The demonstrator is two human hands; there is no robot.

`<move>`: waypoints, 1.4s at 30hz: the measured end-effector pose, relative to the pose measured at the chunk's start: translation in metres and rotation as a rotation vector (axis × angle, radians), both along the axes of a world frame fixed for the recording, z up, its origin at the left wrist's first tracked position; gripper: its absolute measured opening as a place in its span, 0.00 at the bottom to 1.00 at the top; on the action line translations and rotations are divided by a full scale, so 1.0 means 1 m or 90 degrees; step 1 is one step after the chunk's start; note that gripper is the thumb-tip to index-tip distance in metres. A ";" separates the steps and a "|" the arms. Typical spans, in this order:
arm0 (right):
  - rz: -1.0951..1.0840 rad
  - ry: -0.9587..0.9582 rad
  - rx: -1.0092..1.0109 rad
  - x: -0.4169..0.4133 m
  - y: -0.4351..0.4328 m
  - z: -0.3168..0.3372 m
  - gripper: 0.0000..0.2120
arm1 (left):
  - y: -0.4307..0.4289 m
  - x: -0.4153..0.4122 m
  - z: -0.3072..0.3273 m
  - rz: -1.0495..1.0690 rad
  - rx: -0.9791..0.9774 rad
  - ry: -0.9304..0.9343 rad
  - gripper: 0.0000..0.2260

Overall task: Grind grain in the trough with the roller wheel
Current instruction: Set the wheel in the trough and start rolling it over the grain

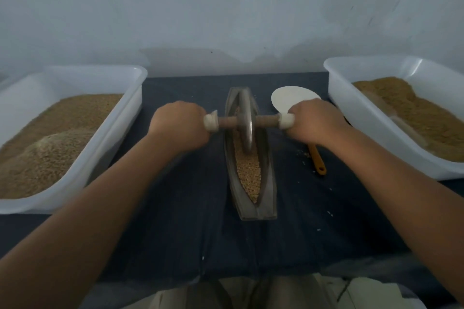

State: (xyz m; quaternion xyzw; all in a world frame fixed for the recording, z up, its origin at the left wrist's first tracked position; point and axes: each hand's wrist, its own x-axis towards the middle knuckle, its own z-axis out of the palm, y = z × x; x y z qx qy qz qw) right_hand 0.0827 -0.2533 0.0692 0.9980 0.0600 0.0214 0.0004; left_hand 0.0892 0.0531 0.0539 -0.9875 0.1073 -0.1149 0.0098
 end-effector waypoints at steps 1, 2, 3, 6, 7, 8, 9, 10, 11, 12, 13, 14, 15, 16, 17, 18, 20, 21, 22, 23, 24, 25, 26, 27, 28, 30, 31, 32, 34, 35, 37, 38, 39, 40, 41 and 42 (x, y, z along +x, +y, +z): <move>0.017 0.023 0.001 -0.015 -0.005 -0.001 0.12 | 0.005 -0.015 -0.003 -0.020 0.012 -0.006 0.11; 0.038 0.033 0.004 -0.030 -0.011 -0.003 0.12 | 0.011 -0.033 -0.008 -0.042 0.022 -0.030 0.11; 0.054 0.038 0.013 -0.046 -0.017 -0.004 0.13 | 0.016 -0.050 -0.012 -0.063 0.025 -0.060 0.13; 0.085 0.010 0.024 -0.058 -0.022 -0.007 0.17 | 0.023 -0.065 -0.022 -0.086 -0.003 -0.111 0.16; 0.082 -0.005 0.011 -0.052 -0.019 -0.008 0.15 | 0.021 -0.057 -0.023 -0.070 -0.010 -0.086 0.16; 0.066 -0.027 -0.002 -0.041 -0.014 -0.009 0.14 | 0.016 -0.044 -0.022 -0.042 -0.016 -0.055 0.16; 0.045 -0.054 -0.006 -0.028 -0.008 -0.011 0.14 | 0.011 -0.028 -0.021 -0.013 -0.016 -0.034 0.16; 0.027 -0.087 -0.004 -0.014 -0.003 -0.011 0.15 | 0.007 -0.010 -0.018 0.013 -0.017 -0.027 0.15; 0.014 -0.117 0.001 0.000 0.001 -0.010 0.16 | 0.003 0.006 -0.013 0.035 -0.020 -0.020 0.13; 0.008 -0.143 0.002 0.012 0.004 -0.008 0.15 | -0.001 0.019 -0.010 0.046 -0.025 -0.016 0.12; 0.011 -0.158 0.000 0.020 0.006 -0.005 0.15 | -0.003 0.027 -0.007 0.047 -0.028 -0.014 0.11; 0.015 -0.155 -0.005 0.023 0.008 -0.002 0.14 | -0.004 0.028 -0.004 0.044 -0.030 -0.004 0.10; 0.015 -0.133 -0.010 0.022 0.007 0.000 0.14 | -0.004 0.023 -0.001 0.039 -0.030 0.013 0.10; 0.012 -0.099 -0.013 0.017 0.005 0.002 0.14 | -0.002 0.013 -0.001 0.031 -0.033 0.031 0.11; 0.017 -0.060 -0.013 0.007 0.002 0.002 0.14 | 0.001 0.000 -0.003 0.016 -0.034 0.044 0.12; 0.029 -0.019 -0.011 -0.006 -0.003 0.002 0.13 | 0.006 -0.016 -0.006 -0.002 -0.029 0.047 0.13; 0.055 0.069 0.006 -0.035 -0.015 0.001 0.11 | 0.016 -0.051 -0.013 -0.040 -0.001 -0.001 0.13; 0.062 0.111 0.019 -0.046 -0.019 0.002 0.11 | 0.018 -0.063 -0.015 -0.062 0.019 -0.049 0.14; 0.062 0.138 0.034 -0.052 -0.021 0.002 0.11 | 0.020 -0.067 -0.015 -0.076 0.037 -0.097 0.15; 0.056 0.147 0.046 -0.052 -0.022 0.001 0.11 | 0.019 -0.064 -0.013 -0.080 0.049 -0.119 0.16; 0.050 0.135 0.049 -0.048 -0.020 -0.002 0.10 | 0.016 -0.055 -0.012 -0.075 0.046 -0.102 0.15; 0.039 0.103 0.045 -0.040 -0.017 -0.004 0.09 | 0.012 -0.042 -0.010 -0.061 0.027 -0.065 0.15; 0.024 0.058 0.038 -0.029 -0.013 -0.007 0.10 | 0.007 -0.026 -0.007 -0.039 0.010 -0.031 0.14; 0.007 0.004 0.031 -0.017 -0.008 -0.009 0.12 | 0.002 -0.010 -0.003 -0.020 0.000 -0.011 0.13; -0.011 -0.042 0.026 -0.006 -0.003 -0.009 0.14 | -0.001 0.004 0.002 -0.005 -0.007 0.001 0.13; -0.029 -0.091 0.016 0.012 0.004 -0.007 0.16 | -0.005 0.019 0.006 0.010 -0.023 0.007 0.12; -0.026 -0.088 0.007 0.016 0.006 -0.004 0.17 | -0.005 0.018 0.007 0.008 -0.026 0.012 0.12; -0.018 -0.070 -0.003 0.015 0.006 -0.002 0.17 | -0.004 0.011 0.006 0.005 -0.028 0.026 0.12; 0.005 -0.003 -0.020 -0.002 0.000 0.004 0.14 | 0.004 -0.013 -0.001 -0.014 -0.029 0.054 0.13; 0.027 0.022 -0.027 -0.016 -0.006 0.004 0.12 | 0.010 -0.029 -0.007 -0.029 -0.026 0.056 0.12; 0.082 0.030 -0.022 -0.045 -0.017 0.003 0.12 | 0.021 -0.063 -0.018 -0.053 -0.031 0.033 0.12; 0.103 0.016 -0.009 -0.053 -0.020 0.002 0.13 | 0.025 -0.073 -0.022 -0.060 -0.038 0.015 0.13; 0.112 0.003 0.002 -0.055 -0.021 0.000 0.14 | 0.028 -0.076 -0.025 -0.062 -0.047 -0.001 0.13; 0.108 -0.007 0.004 -0.050 -0.020 -0.003 0.15 | 0.027 -0.071 -0.024 -0.059 -0.050 -0.009 0.14; 0.085 -0.013 0.000 -0.041 -0.016 -0.004 0.15 | 0.022 -0.062 -0.022 -0.048 -0.045 -0.007 0.14; 0.054 -0.021 -0.001 -0.030 -0.011 -0.006 0.15 | 0.016 -0.048 -0.018 -0.031 -0.036 -0.002 0.14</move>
